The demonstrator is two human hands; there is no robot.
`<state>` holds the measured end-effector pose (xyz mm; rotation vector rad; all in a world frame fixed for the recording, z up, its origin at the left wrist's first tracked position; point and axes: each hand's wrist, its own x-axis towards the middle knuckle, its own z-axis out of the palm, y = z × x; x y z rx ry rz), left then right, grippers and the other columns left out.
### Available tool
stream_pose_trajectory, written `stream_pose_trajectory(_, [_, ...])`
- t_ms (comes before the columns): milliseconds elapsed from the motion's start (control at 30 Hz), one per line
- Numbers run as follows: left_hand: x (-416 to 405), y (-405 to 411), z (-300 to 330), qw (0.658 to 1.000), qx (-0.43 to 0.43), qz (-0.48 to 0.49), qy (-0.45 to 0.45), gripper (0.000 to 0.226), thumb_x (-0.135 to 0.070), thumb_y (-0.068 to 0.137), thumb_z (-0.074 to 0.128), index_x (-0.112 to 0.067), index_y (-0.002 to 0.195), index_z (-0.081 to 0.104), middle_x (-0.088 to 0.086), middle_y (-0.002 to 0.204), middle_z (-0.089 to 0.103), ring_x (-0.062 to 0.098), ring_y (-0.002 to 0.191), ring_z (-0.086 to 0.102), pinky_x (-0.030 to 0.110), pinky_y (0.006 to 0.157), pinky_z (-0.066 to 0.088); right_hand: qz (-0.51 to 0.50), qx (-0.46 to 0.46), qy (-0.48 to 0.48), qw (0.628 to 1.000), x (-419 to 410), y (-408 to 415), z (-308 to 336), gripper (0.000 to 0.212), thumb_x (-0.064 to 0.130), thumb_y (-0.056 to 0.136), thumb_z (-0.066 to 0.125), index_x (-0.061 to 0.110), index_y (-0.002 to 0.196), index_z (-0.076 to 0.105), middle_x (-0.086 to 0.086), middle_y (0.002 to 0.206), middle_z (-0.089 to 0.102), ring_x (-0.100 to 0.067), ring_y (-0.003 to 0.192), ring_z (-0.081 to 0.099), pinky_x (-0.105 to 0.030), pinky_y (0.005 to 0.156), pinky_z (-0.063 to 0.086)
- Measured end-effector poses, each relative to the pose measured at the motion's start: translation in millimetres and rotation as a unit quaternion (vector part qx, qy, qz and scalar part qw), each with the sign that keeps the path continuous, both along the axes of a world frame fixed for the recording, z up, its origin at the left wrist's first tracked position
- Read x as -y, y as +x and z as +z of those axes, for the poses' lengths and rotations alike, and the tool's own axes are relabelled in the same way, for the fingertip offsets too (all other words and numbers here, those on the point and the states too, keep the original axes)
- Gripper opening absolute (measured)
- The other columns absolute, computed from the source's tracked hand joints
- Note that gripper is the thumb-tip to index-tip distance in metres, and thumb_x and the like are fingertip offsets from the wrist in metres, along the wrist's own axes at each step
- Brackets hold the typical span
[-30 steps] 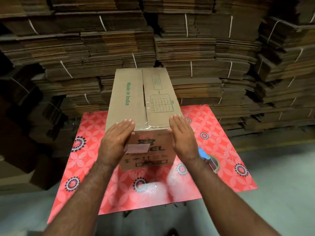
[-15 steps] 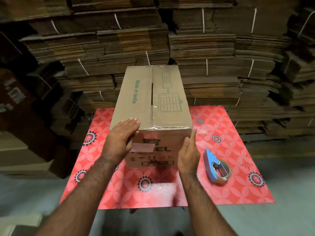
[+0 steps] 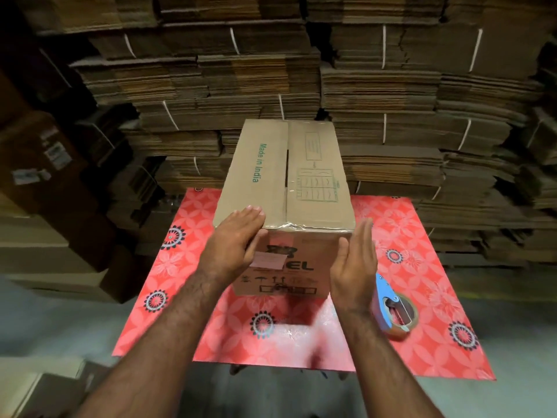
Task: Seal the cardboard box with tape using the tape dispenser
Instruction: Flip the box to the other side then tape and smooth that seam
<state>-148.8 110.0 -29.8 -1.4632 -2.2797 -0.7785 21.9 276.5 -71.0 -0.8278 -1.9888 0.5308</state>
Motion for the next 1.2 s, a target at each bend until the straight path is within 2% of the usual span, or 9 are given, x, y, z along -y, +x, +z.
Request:
stream_pose_trajectory(67, [-12.1, 15.5, -2.2, 0.999, -0.033, 0.0, -0.007, 0.043, -0.03, 0.1, 0.046, -0.008, 0.134, 0.06, 0.01, 0.141, 0.058, 0.025, 0.134, 0.051, 0.04, 0.115, 0.036, 0.056, 0.058, 0.129, 0.988, 5.5, -13.6, 14.3, 0.05, 0.023, 0.106, 0.038, 0.0, 0.15, 0.044, -0.016, 0.157, 0.041, -0.026, 0.148, 0.035, -0.042, 0.123, 0.024])
stream_pose_trajectory(133, [-26.4, 26.9, -5.7, 0.998, -0.064, -0.005, 0.0, 0.043, -0.027, 0.098, 0.046, -0.006, 0.134, 0.06, 0.012, 0.14, 0.058, 0.027, 0.132, 0.053, 0.041, 0.114, 0.037, 0.109, 0.111, 0.193, 0.969, 6.7, -27.1, 16.4, 0.048, 0.02, 0.104, 0.04, 0.0, 0.147, 0.048, -0.015, 0.153, 0.047, -0.027, 0.146, 0.04, -0.045, 0.122, 0.026])
stream_pose_trajectory(267, [-25.4, 20.3, -15.2, 0.995, -0.095, -0.001, 0.02, 0.041, -0.015, 0.094, 0.064, -0.006, 0.134, 0.06, 0.012, 0.139, 0.059, 0.027, 0.131, 0.054, 0.04, 0.115, 0.036, 0.13, 0.146, 0.253, 0.947, -10.4, -28.5, 4.1, 0.043, 0.015, 0.099, 0.047, 0.001, 0.138, 0.059, -0.017, 0.142, 0.058, -0.033, 0.132, 0.056, -0.043, 0.117, 0.029])
stream_pose_trajectory(467, [20.3, -25.8, -28.1, 0.992, -0.095, 0.045, 0.07, 0.038, -0.013, 0.093, 0.069, -0.005, 0.13, 0.064, 0.011, 0.137, 0.062, 0.028, 0.129, 0.056, 0.044, 0.11, 0.041, 0.124, 0.146, 0.269, 0.944, -13.4, -26.9, 4.2, 0.037, 0.017, 0.101, 0.053, 0.004, 0.134, 0.064, -0.015, 0.139, 0.061, -0.03, 0.128, 0.06, -0.045, 0.112, 0.04])
stream_pose_trajectory(600, [10.7, -8.6, -37.0, 0.984, 0.033, 0.088, 0.152, 0.049, 0.002, 0.091, 0.06, -0.003, 0.139, 0.054, 0.01, 0.15, 0.047, 0.027, 0.144, 0.038, 0.047, 0.12, 0.025, 0.128, 0.133, 0.257, 0.948, -9.6, -29.0, 5.1, 0.038, 0.019, 0.102, 0.048, 0.003, 0.133, 0.065, -0.016, 0.138, 0.062, -0.032, 0.127, 0.06, -0.045, 0.111, 0.038])
stream_pose_trajectory(700, [-7.0, 8.7, -24.3, 0.934, 0.189, 0.136, 0.273, 0.048, -0.01, 0.103, 0.043, -0.001, 0.15, 0.036, 0.011, 0.161, 0.027, 0.022, 0.151, 0.022, 0.038, 0.123, 0.019, 0.127, 0.131, 0.245, 0.952, -9.1, -28.8, 5.3, 0.041, 0.021, 0.101, 0.045, 0.002, 0.132, 0.065, -0.018, 0.137, 0.062, -0.034, 0.126, 0.06, -0.046, 0.111, 0.037])
stream_pose_trajectory(800, [-25.0, 12.4, -16.9, 0.874, 0.27, 0.18, 0.362, 0.053, -0.018, 0.105, 0.033, 0.002, 0.154, 0.023, 0.014, 0.165, 0.013, 0.018, 0.153, 0.012, 0.038, 0.124, 0.015, 0.125, 0.138, 0.243, 0.952, -7.5, -30.3, 5.6, 0.043, 0.021, 0.101, 0.043, 0.0, 0.131, 0.065, -0.02, 0.137, 0.062, -0.036, 0.126, 0.06, -0.047, 0.11, 0.036])
stream_pose_trajectory(933, [-39.7, 24.3, -29.3, 0.838, 0.336, 0.227, 0.366, 0.069, -0.036, 0.103, 0.029, 0.001, 0.156, 0.004, 0.013, 0.166, -0.002, 0.018, 0.154, 0.001, 0.039, 0.125, 0.009, 0.134, 0.147, 0.24, 0.95, -7.7, -27.6, 7.7, 0.045, 0.023, 0.102, 0.041, 0.0, 0.134, 0.062, -0.02, 0.139, 0.06, -0.036, 0.129, 0.057, -0.045, 0.113, 0.032])
stream_pose_trajectory(1200, [-19.0, 67.0, -72.7, 0.91, 0.26, 0.257, 0.195, 0.079, -0.05, 0.103, 0.022, -0.002, 0.153, -0.016, 0.021, 0.163, -0.013, 0.031, 0.154, 0.0, 0.042, 0.124, 0.01, 0.152, 0.148, 0.243, 0.947, -9.8, -26.0, 9.4, 0.045, 0.022, 0.102, 0.042, 0.0, 0.135, 0.062, -0.02, 0.14, 0.059, -0.036, 0.13, 0.057, -0.046, 0.112, 0.035])
